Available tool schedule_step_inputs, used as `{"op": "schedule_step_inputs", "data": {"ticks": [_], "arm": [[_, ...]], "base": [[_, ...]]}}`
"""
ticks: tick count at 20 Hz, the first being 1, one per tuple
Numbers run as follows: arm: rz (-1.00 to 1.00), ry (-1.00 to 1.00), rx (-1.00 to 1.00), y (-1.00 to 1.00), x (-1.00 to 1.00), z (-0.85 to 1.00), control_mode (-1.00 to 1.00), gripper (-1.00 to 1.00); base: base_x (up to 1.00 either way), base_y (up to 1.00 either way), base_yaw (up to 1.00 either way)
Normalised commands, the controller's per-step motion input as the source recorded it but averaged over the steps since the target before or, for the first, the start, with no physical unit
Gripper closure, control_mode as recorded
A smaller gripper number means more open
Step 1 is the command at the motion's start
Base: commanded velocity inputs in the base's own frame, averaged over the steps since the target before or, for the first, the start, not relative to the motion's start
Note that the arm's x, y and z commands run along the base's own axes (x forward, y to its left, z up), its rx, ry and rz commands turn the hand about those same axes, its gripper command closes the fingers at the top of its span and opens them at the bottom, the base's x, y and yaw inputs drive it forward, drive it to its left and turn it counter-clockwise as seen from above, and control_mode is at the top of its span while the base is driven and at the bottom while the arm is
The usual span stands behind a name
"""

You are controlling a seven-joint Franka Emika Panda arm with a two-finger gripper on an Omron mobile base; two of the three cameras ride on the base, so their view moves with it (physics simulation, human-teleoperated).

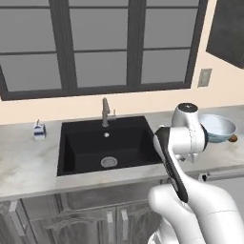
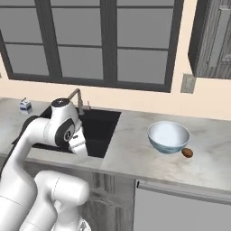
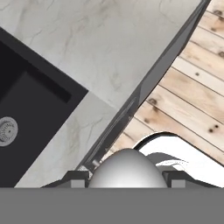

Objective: Gather the eggs and milk located in the vicinity of the sink area and place them right next to the bowl.

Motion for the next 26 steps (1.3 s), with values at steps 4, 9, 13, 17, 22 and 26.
{"op": "schedule_step_inputs", "data": {"ticks": [4, 9, 13, 17, 22, 26], "arm": [[0.0, 0.0, 0.0, 0.0, 0.0, 0.0, 1.0, 1.0], [0.0, 0.0, 0.0, 0.0, 0.0, 0.0, 1.0, 1.0], [0.0, 0.0, 0.0, 0.0, 0.0, 0.0, 1.0, 1.0], [0.0, 0.0, 0.0, 0.0, 0.0, 0.0, 1.0, 1.0], [0.0, 0.0, 0.0, 0.0, 0.0, 0.0, 1.0, 1.0], [0.0, 0.0, 0.0, 0.0, 0.0, 0.0, 1.0, 1.0]], "base": [[0.24, -0.54, 0.11], [0.21, -0.52, 0.13], [0.16, -0.55, 0.14], [0.15, -0.59, 0.14], [0.15, -0.61, 0.13], [0.18, -0.58, 0.13]]}}
